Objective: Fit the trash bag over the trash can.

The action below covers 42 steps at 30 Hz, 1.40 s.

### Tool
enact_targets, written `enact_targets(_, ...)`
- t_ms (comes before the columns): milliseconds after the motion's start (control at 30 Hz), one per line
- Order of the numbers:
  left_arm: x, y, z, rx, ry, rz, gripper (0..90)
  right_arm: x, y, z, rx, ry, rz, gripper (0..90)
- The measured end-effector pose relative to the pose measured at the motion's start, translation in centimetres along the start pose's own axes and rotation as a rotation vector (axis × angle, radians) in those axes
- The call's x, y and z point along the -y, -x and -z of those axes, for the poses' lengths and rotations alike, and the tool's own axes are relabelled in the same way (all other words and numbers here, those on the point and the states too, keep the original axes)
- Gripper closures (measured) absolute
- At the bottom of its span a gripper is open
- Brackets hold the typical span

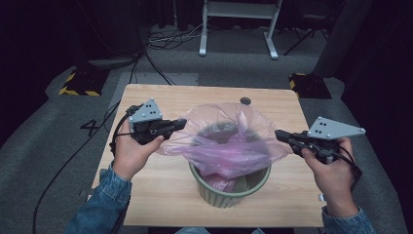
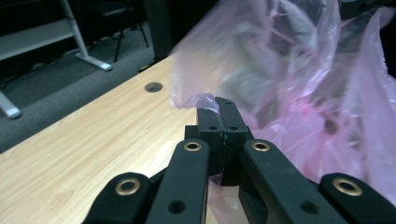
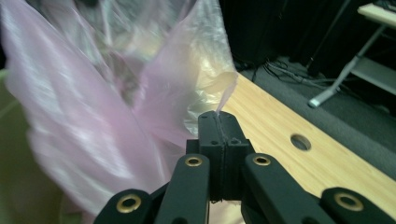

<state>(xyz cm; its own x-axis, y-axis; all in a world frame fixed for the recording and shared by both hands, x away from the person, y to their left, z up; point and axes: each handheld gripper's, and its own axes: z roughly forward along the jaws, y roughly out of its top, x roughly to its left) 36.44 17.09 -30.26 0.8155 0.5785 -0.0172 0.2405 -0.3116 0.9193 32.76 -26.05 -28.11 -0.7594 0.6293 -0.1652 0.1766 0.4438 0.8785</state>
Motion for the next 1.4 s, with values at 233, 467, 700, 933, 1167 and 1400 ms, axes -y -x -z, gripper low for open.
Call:
enact_targets(233,1.3,-1.7,-0.4,-0.030,-0.026,0.035,90.0,1.3,1.5,-0.7,0.027,-0.054,-0.042,90.0)
enact_targets(467,2.8,-3.0,-1.7,-0.021,-0.058,0.081,90.0,2.9,2.4,-2.2,0.032,-0.118,-0.072,90.0)
enact_targets(700,4.3,-3.3,-3.1,-0.006,-0.099,0.105,90.0,4.6,2.8,-3.7,0.026,-0.174,-0.089,90.0)
enact_targets(933,5.8,-3.1,-4.2,0.024,-0.148,0.121,90.0,6.3,2.8,-4.2,0.001,-0.210,-0.109,90.0)
enact_targets(1167,7.5,-2.8,-3.9,0.042,-0.142,0.149,90.0,9.0,2.0,-3.7,-0.035,-0.227,-0.141,90.0)
enact_targets(1400,7.6,-3.0,-1.8,-0.066,-0.048,0.153,65.7,9.3,2.0,-2.2,0.000,-0.155,-0.154,69.0)
